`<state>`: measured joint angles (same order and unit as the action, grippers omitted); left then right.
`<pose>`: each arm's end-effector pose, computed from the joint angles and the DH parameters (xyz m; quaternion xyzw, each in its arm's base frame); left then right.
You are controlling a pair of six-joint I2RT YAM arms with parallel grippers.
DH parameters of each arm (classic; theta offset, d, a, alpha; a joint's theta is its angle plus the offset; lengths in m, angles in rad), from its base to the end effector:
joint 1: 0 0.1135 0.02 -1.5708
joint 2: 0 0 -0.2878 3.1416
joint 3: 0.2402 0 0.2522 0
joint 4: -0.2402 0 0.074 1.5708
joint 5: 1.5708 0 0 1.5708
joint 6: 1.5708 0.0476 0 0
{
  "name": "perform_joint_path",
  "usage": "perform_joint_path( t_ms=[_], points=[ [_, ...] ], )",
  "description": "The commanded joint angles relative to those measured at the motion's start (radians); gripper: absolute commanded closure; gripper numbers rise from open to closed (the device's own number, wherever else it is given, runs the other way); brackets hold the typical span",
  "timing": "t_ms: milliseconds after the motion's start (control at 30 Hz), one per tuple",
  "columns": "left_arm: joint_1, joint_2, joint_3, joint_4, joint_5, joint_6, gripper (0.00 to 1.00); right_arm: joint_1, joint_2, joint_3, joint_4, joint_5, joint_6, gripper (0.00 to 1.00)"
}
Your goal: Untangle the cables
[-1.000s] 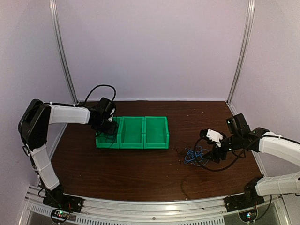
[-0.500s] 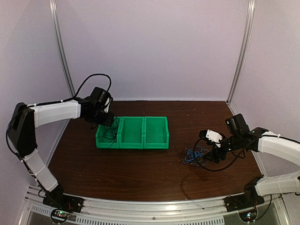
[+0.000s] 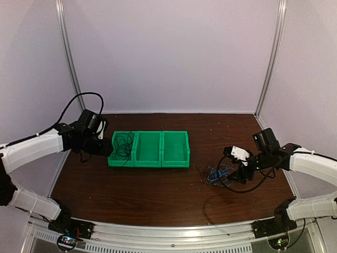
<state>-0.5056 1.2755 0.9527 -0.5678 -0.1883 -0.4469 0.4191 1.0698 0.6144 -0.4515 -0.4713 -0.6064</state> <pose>0.2349 -0.1198 0.2742 -0.0038 0.9391 -0.0735 0.3358 0.1738 0.1011 0.2204 -0.5173 0.7637 0.1901 0.3361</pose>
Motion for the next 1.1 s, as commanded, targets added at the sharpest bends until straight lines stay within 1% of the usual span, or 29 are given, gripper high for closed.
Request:
perform_joint_path(
  t_ms=[0,67,167,233,267,367,400,467,500,700,833,933,1067],
  points=[
    [0.007,0.005,-0.071,0.008,0.068,-0.084,0.54,-0.006,0.005,-0.002,0.007,-0.01,-0.01,0.19],
    [0.009,0.051,-0.075,-0.01,0.07,-0.113,0.53,-0.006,0.003,-0.001,0.005,-0.009,-0.01,0.19],
    [0.011,0.09,-0.092,0.009,0.048,-0.144,0.5,-0.008,0.005,-0.002,0.002,-0.01,-0.01,0.19],
    [0.019,0.099,-0.105,0.033,0.039,-0.148,0.54,-0.01,0.005,-0.002,0.002,-0.008,-0.012,0.19],
    [0.024,0.106,-0.108,0.042,0.046,-0.147,0.57,-0.01,0.006,-0.002,0.0,-0.008,-0.012,0.19],
    [0.03,0.126,-0.109,0.055,0.049,-0.138,0.72,-0.013,0.008,-0.002,0.002,-0.01,-0.013,0.19],
    [0.03,0.133,-0.106,0.057,0.048,-0.136,0.8,-0.014,0.01,-0.001,0.002,-0.009,-0.015,0.2],
    [0.03,0.136,-0.094,0.057,0.045,-0.132,0.97,-0.014,0.013,-0.002,0.0,-0.01,-0.016,0.2],
    [0.03,0.134,-0.083,0.057,0.043,-0.129,1.0,-0.014,0.014,-0.001,0.0,-0.009,-0.016,0.2],
    [0.03,0.145,-0.004,0.133,0.016,-0.058,1.0,-0.014,0.021,-0.001,0.001,-0.011,-0.021,0.19],
    [0.03,0.242,0.049,0.203,0.008,-0.013,1.0,-0.015,0.023,-0.001,-0.003,-0.01,-0.024,0.2],
    [0.03,0.329,0.098,0.228,0.02,0.002,1.0,-0.018,0.018,-0.002,-0.006,-0.01,-0.024,0.2],
    [0.03,0.407,0.142,0.249,0.034,0.014,1.0,-0.023,0.01,-0.001,-0.01,-0.016,-0.023,0.2]
  ],
)
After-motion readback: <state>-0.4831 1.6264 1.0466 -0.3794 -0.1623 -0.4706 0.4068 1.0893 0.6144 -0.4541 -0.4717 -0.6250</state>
